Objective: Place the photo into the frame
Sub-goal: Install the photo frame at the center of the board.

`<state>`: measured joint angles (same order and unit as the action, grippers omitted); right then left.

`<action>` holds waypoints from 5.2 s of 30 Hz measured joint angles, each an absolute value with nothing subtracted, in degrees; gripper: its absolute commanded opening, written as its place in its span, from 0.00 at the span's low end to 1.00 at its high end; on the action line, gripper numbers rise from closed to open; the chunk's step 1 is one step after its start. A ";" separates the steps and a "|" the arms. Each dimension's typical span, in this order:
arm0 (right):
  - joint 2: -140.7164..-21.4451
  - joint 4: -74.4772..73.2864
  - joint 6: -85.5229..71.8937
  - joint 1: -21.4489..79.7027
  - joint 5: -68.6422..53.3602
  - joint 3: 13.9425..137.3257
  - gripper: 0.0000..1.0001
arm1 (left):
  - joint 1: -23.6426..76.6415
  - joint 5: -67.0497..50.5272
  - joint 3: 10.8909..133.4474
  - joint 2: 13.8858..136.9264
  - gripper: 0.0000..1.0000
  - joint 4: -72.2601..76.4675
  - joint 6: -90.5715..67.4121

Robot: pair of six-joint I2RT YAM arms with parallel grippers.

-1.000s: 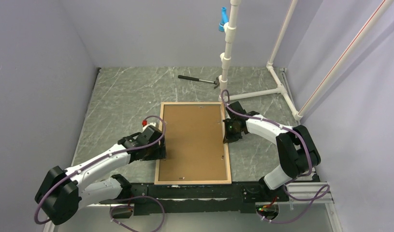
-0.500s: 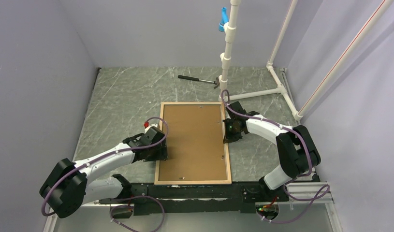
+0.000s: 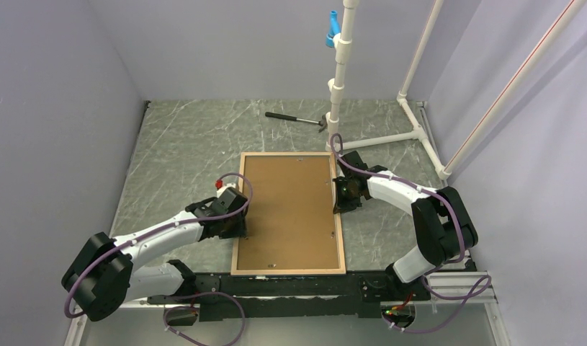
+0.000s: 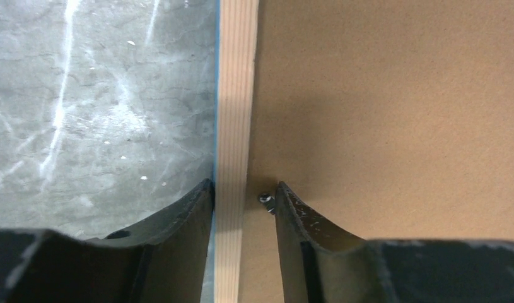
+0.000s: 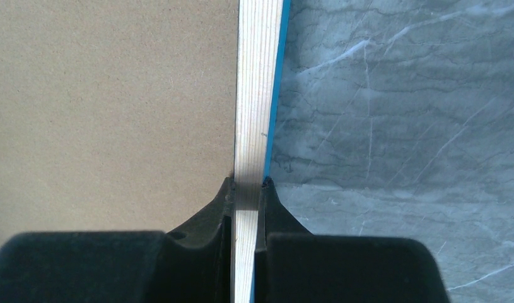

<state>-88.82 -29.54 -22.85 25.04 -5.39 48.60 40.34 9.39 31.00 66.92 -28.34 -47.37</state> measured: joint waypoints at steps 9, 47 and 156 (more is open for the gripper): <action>-88.82 -29.54 -22.70 25.04 -5.45 48.60 0.02 | 42.61 9.58 30.52 67.07 0.48 -27.07 -47.48; -88.82 -29.74 -22.17 24.34 -6.37 48.56 0.02 | 45.67 10.59 30.50 65.76 0.33 -29.76 -47.66; -81.10 -35.14 -31.27 35.11 -3.64 42.46 0.40 | 38.76 4.45 33.04 64.99 0.97 -34.30 -50.04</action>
